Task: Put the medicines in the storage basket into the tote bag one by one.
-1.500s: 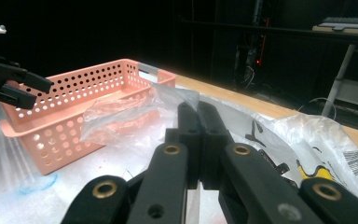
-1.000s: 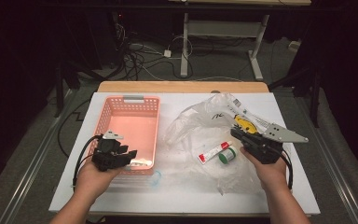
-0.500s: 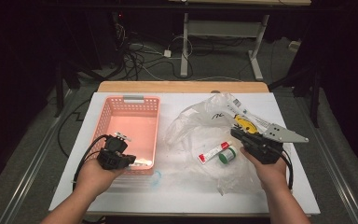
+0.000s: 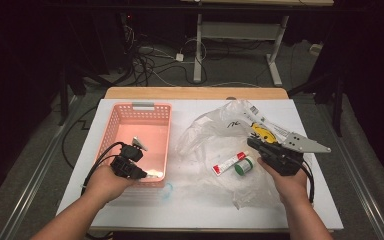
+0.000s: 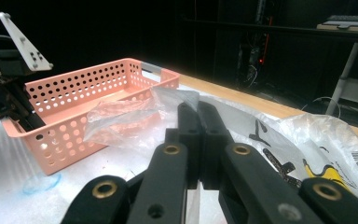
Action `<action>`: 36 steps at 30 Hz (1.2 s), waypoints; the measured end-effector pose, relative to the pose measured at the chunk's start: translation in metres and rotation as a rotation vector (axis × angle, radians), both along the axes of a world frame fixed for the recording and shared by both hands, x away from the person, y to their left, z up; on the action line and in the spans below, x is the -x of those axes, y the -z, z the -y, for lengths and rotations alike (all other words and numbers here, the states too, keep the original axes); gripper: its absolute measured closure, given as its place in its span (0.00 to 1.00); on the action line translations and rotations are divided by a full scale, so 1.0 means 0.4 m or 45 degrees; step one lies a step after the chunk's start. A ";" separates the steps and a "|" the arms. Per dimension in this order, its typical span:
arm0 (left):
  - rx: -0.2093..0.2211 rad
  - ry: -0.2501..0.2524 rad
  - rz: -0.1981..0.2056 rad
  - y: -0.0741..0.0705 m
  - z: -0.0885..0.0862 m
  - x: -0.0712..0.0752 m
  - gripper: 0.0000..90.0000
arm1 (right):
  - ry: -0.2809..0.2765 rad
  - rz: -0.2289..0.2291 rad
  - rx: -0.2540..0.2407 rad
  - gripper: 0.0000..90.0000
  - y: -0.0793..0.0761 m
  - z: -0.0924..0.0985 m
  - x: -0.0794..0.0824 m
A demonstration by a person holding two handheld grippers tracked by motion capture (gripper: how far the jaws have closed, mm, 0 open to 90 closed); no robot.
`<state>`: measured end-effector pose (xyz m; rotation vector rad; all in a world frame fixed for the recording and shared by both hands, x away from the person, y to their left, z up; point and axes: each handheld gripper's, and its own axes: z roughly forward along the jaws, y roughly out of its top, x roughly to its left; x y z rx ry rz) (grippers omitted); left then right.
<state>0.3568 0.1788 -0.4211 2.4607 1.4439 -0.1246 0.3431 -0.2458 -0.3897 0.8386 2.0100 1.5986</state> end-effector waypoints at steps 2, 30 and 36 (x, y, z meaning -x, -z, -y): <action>-0.014 0.014 -0.015 0.000 0.004 -0.006 0.98 | 0.000 -0.002 -0.002 1.00 0.000 0.000 0.000; 0.052 0.100 0.021 -0.004 0.002 -0.072 0.98 | -0.005 0.000 0.005 1.00 0.001 -0.005 -0.002; 0.013 0.085 0.034 0.012 0.010 -0.087 0.98 | -0.007 0.002 0.007 1.00 0.000 -0.008 0.000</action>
